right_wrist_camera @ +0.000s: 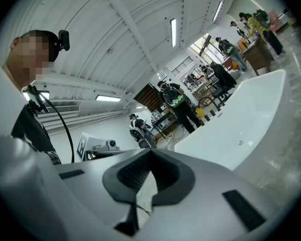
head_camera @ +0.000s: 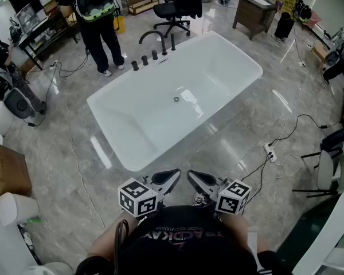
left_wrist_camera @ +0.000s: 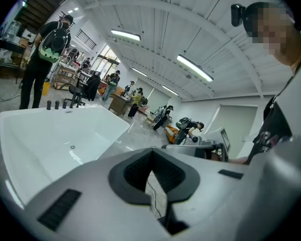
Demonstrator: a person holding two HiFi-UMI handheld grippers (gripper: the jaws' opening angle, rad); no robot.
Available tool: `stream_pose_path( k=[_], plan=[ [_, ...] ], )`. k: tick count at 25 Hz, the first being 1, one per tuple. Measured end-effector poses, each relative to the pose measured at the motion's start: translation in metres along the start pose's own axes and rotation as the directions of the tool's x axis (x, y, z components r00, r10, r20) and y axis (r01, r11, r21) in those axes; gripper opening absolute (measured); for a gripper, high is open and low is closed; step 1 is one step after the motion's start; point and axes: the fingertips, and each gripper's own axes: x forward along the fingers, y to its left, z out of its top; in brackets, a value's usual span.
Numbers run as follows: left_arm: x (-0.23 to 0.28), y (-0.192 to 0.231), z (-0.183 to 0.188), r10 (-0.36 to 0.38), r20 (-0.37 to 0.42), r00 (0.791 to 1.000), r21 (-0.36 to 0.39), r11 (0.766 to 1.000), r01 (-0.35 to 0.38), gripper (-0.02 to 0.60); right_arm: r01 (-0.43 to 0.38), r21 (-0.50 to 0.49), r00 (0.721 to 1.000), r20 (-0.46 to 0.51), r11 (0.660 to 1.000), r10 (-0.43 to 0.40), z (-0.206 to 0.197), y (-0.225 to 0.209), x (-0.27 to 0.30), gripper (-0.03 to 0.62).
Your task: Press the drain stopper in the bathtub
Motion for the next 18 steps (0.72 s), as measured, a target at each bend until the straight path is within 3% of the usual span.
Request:
stream_pose_path(
  k=[18],
  plan=[
    [0.007,0.004,0.013,0.019,-0.004,1.0,0.012,1.0,-0.019,0.006,-0.041,0.012,0.999,0.029,0.999,0.04,0.016,-0.001,-0.001,0.009]
  ],
)
